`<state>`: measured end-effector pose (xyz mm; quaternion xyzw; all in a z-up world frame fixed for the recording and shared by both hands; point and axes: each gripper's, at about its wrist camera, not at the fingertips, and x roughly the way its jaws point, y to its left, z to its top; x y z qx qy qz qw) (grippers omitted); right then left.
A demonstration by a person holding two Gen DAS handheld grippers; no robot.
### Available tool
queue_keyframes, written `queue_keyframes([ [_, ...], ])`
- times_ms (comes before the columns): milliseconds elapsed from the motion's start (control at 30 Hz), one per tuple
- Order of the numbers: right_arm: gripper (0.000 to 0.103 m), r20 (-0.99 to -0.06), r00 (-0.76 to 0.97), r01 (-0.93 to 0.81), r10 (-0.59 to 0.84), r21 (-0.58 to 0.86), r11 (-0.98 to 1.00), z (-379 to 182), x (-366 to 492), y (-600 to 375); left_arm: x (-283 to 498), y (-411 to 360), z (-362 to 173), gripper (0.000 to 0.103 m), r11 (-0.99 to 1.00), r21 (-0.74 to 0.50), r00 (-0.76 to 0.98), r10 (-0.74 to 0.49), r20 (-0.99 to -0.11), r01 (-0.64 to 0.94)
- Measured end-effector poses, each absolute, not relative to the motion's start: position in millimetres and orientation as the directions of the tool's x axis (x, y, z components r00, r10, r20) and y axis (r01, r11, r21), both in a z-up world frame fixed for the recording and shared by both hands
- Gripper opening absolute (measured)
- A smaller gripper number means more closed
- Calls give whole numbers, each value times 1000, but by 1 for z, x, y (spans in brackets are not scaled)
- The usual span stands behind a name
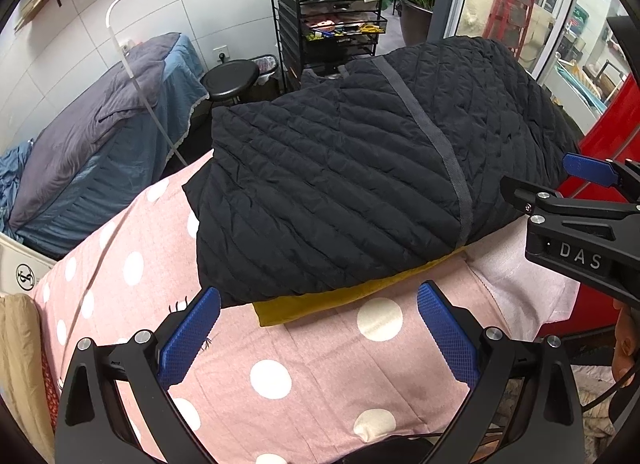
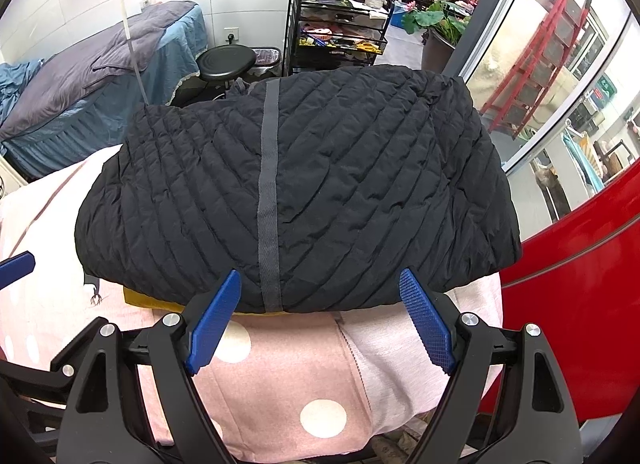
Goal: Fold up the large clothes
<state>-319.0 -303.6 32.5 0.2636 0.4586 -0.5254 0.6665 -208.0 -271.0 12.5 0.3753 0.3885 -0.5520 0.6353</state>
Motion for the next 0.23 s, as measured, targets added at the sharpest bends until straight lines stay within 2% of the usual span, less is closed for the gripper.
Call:
queue_keyframes([
  [233, 81, -889, 28, 945, -456, -125, 301, 31, -319, -300, -208, -270, 12, 96, 105, 38, 77, -405, -911, 994],
])
